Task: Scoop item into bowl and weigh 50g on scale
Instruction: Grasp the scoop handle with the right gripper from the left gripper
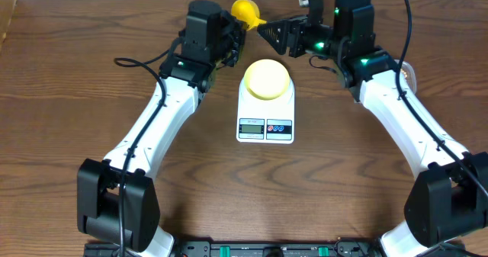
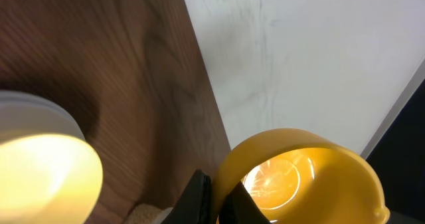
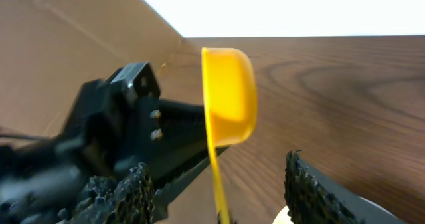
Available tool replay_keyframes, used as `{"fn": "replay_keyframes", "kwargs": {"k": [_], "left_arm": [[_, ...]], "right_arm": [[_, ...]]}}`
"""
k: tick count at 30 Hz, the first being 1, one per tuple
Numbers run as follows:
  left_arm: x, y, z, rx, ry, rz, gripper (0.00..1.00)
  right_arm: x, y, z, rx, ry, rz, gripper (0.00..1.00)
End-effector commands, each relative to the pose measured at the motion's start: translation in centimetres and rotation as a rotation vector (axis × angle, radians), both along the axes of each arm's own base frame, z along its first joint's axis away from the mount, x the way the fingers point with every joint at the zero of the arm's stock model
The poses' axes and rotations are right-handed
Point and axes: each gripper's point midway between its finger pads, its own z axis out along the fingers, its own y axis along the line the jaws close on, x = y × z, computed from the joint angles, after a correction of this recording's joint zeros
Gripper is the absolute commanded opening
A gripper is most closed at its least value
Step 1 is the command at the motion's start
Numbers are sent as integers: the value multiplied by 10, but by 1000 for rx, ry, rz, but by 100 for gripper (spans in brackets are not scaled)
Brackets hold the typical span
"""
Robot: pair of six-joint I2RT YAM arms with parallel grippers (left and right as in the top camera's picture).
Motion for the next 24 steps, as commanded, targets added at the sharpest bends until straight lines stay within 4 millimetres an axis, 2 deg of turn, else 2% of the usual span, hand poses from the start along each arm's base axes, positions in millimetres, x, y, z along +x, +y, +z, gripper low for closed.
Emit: {"fn": "replay_keyframes", "kwargs": {"k": [1, 13, 18, 24], "left_arm": [[-3, -11, 3, -41, 15, -15, 7], [-8, -17, 1, 7, -5, -82, 7], [-10, -20, 1, 6, -5, -107, 8], [-12, -20, -2, 15, 4, -110, 7]], "right_arm": [[12, -3, 2, -26, -14, -82, 59], [5, -2, -8, -84, -32, -43, 45], [5, -2, -9, -87, -29, -41, 31], [3, -1, -9, -88, -38, -21, 26]]}}
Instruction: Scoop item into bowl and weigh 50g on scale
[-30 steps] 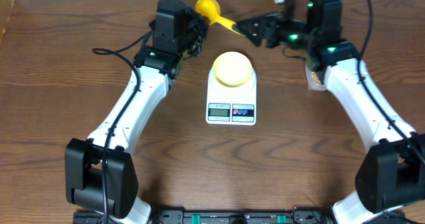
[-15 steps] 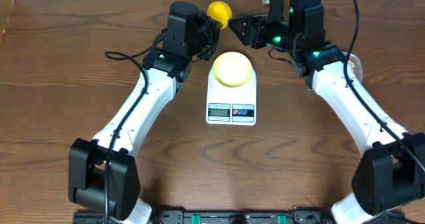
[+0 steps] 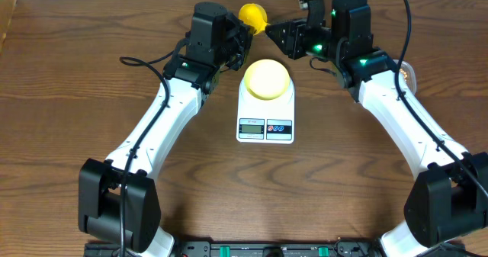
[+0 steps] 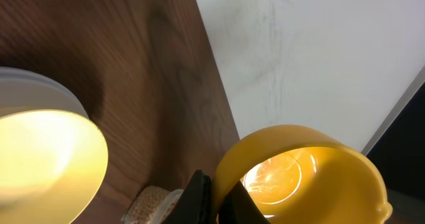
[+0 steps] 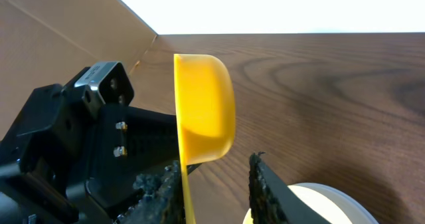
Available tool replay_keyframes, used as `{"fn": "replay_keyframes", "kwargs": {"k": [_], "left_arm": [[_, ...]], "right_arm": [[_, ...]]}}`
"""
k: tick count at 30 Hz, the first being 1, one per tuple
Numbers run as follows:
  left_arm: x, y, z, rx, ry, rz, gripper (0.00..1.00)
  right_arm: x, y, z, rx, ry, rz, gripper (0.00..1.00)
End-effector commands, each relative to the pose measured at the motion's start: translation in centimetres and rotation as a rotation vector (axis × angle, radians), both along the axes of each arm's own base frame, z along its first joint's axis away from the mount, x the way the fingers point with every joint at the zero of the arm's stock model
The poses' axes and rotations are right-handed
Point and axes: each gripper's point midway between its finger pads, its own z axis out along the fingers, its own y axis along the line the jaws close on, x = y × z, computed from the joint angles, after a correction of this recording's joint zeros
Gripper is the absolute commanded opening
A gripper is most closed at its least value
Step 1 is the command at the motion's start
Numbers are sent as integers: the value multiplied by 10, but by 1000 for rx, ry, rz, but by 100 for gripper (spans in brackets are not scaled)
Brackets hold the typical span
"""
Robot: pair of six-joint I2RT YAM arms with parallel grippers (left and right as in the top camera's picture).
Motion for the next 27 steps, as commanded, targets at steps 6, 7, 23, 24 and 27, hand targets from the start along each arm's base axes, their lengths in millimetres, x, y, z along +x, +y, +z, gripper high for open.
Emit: {"fn": "replay_keyframes", "kwargs": {"k": [6, 7, 23, 24, 27], "left_arm": [[-3, -5, 0, 9, 0, -41, 8], [-3, -5, -1, 10, 2, -41, 8], [-4, -5, -2, 11, 6, -41, 31], [-4, -5, -2, 11, 6, -41, 38], [-3, -4, -2, 11, 6, -38, 43]], "right_arm": [[-3, 8, 6, -4, -29, 31, 27], [-3, 8, 6, -2, -30, 35, 27], [-3, 8, 7, 2, -31, 40, 1], [-4, 9, 7, 1, -30, 41, 1], [-5, 7, 3, -23, -38, 49, 1]]}}
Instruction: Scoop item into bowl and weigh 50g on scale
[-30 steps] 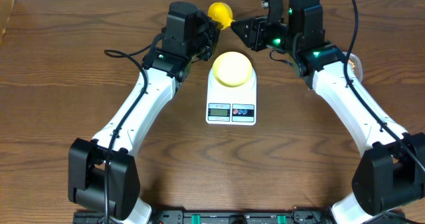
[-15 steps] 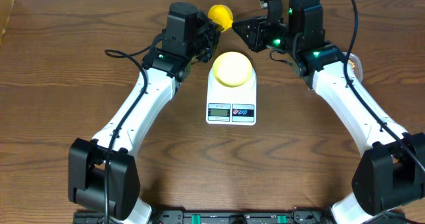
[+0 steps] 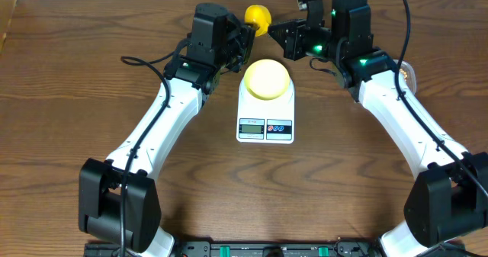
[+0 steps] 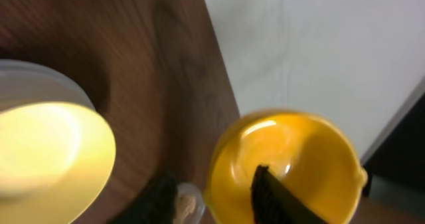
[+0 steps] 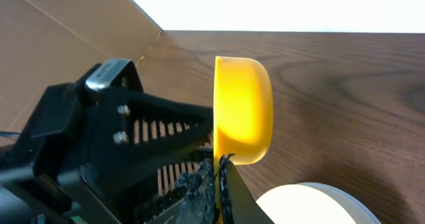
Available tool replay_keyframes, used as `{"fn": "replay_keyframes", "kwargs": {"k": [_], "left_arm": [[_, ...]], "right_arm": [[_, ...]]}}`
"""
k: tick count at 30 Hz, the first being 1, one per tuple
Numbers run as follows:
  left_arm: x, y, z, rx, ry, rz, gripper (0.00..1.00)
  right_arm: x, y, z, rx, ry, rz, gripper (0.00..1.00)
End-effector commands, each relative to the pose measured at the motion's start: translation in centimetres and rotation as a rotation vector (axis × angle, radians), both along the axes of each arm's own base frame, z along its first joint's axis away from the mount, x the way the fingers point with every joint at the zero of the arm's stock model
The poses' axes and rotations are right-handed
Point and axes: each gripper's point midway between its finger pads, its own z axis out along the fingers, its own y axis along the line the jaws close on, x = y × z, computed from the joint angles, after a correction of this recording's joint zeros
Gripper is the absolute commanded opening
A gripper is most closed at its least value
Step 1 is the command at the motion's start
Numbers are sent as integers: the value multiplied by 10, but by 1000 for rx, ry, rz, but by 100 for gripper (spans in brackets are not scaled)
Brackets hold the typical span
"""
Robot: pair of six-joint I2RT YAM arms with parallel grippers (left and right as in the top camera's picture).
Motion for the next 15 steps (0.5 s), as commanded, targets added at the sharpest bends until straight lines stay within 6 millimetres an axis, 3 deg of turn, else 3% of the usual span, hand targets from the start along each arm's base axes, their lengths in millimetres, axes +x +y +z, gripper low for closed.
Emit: {"fn": "replay_keyframes", "kwargs": {"k": [1, 7, 15], "left_arm": [[1, -2, 3, 1, -9, -15, 43], [5, 8, 3, 25, -26, -9, 44], [20, 42, 4, 284, -193, -88, 43]], "right_arm": [[-2, 4, 2, -22, -23, 20, 1], [7, -21, -18, -67, 73, -94, 1], [16, -58, -27, -100, 88, -122, 1]]}}
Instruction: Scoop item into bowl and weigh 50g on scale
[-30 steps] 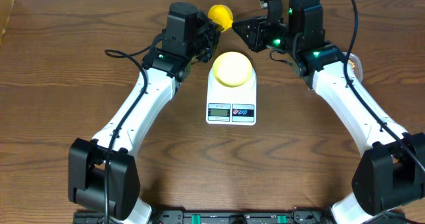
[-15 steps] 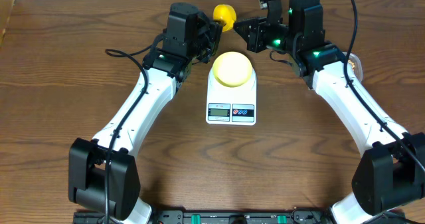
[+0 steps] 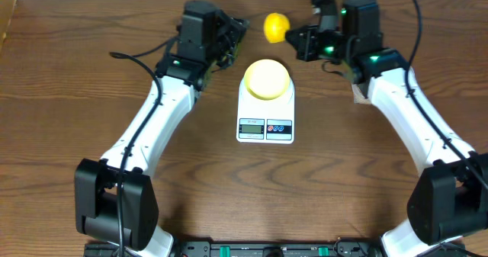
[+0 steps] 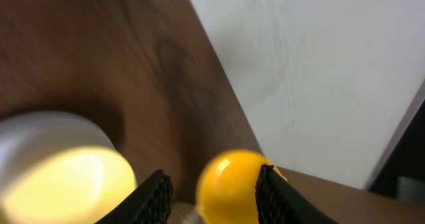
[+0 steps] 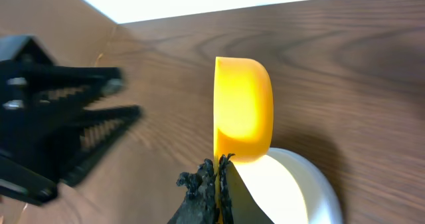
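Note:
A yellow scoop (image 3: 274, 26) hangs in the air just behind the scale, its cup turned on its side. My right gripper (image 3: 293, 40) is shut on its thin handle; in the right wrist view the scoop (image 5: 242, 117) stands above the pinched fingertips (image 5: 218, 177). My left gripper (image 3: 231, 30) is open and apart from the scoop, to its left. From the left wrist the scoop (image 4: 232, 184) shows beyond the spread fingers (image 4: 156, 197). A pale yellow bowl (image 3: 267, 78) sits on the white scale (image 3: 265, 127).
The table's back edge and a white wall (image 4: 319, 64) lie close behind both grippers. A pale object (image 3: 357, 97) peeks out beside my right forearm, mostly hidden. Bare wood table (image 3: 69, 135) spreads to the left and front of the scale.
My right gripper has carried the scoop a little to the right, clear of the left gripper. My left gripper, open then too, has drawn back to the left.
First my left gripper held the scoop by its cup rim behind the scale, with the right gripper wide open beside the handle. Then the right fingers narrowed around the handle. After that the right was shut on it and the left open. Now the right alone holds the scoop.

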Available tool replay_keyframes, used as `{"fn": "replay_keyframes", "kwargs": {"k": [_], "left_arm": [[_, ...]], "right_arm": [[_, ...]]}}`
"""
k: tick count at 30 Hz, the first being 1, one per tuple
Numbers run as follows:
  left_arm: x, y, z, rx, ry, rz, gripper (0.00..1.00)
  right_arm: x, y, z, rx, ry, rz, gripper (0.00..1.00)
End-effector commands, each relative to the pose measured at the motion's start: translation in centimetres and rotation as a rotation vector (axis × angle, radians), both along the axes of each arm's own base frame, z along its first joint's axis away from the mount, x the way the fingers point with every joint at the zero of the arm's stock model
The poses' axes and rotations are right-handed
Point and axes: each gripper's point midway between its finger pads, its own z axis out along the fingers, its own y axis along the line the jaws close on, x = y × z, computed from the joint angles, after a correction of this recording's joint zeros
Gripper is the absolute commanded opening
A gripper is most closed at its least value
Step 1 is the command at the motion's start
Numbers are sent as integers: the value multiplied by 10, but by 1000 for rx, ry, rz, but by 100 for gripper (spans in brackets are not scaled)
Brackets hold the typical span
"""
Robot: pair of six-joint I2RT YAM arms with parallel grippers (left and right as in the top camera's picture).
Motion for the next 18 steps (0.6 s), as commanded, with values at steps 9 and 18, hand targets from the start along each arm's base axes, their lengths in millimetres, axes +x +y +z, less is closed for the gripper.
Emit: {"fn": "replay_keyframes", "kwargs": {"k": [9, 18], "left_arm": [[5, 0, 15, 491, -402, -411, 43], [1, -7, 18, 565, -494, -521, 85]], "right_arm": [[2, -38, -1, -21, -20, 52, 1], [1, -77, -1, -50, 33, 16, 1]]}}
